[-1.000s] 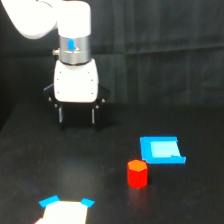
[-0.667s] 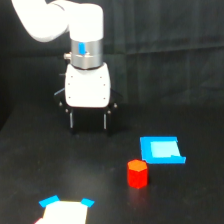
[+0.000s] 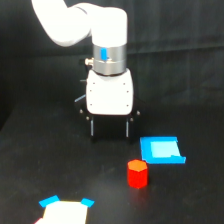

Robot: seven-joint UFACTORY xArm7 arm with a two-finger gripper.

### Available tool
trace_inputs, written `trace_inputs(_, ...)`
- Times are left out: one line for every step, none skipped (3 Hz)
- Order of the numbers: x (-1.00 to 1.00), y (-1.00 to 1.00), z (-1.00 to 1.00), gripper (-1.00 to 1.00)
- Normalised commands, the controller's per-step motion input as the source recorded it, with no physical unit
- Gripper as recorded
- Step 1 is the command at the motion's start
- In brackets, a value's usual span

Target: Pick up the red object from the table

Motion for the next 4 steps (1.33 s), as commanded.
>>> trace_inputs(0.11, -0.86, -1.00, 1.00)
trace_inputs(0.27, -0.93, -1.00, 1.00)
trace_inputs(-0.01, -1.00, -1.00, 0.60)
trace_inputs(0.33, -1.00, -0.38, 0.82)
